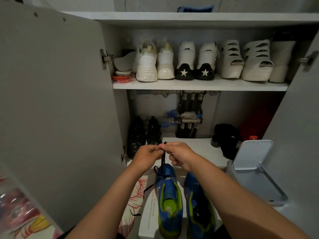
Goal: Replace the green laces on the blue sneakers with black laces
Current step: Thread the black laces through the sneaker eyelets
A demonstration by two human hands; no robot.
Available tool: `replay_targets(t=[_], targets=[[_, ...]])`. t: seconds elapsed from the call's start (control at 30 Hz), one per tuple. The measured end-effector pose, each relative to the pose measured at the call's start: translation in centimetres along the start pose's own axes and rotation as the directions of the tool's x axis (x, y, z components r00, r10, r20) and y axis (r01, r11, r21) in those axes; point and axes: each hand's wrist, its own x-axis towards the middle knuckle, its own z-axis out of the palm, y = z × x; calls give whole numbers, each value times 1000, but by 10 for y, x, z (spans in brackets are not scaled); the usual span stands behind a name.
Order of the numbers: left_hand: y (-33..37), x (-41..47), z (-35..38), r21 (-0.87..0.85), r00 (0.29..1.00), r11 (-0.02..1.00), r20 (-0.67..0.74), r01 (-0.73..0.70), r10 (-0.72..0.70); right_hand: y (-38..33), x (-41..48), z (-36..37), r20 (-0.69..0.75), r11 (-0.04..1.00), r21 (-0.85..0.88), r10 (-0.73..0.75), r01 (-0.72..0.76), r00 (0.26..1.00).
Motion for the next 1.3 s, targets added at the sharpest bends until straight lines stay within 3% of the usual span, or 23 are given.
replay_targets(t=[0.07,0.13,0.2,0.37,0.43,0.5,0.57,0.6,0.7,0.77,0.9,1.0,1.13,1.3], targets=[[2,-1,-5,40,1000,999,-6,27,-27,-1,0,1,-3,999,42,23,-23,1000],[1,-2,-11,233,998,970,-21,69,-66,-2,1,1,-4,988,150,46,-45,999],[-3,-2,-18,476,989,867,-90,145,-116,-2,4,-3,-25,964,259,62,-53,998],[-15,0,-38,731,932,588,-197,346,-303,1,9,-13,-129,946,319,95,-49,987],[-21,-1,-44,829,915,453,-159,328,-372,3,10,-16,-157,951,305,110,-57,982],[-27,-2,-47,866,901,400,-118,299,-417,7,11,-17,-168,962,264,110,-62,980],[-27,-1,-43,856,917,447,-74,260,-392,10,12,-16,-153,978,198,94,-63,984],[-27,1,-39,815,941,538,-25,215,-338,11,12,-15,-132,984,165,89,-66,987],[-19,4,-19,441,980,897,166,21,-105,13,11,-10,-42,992,92,94,-90,995],[-14,5,-4,209,983,977,181,-35,-3,14,10,-5,13,993,65,94,-95,995],[-14,8,4,93,984,995,174,-45,28,19,12,-6,73,995,29,97,-99,993],[-17,11,-3,209,989,977,150,-35,3,26,15,-10,96,992,3,122,-123,988],[-21,15,-13,310,986,947,112,79,-119,40,24,-22,11,989,2,148,-148,989],[-26,22,-23,534,979,833,40,148,-199,53,35,-36,-14,983,-74,167,-168,986]])
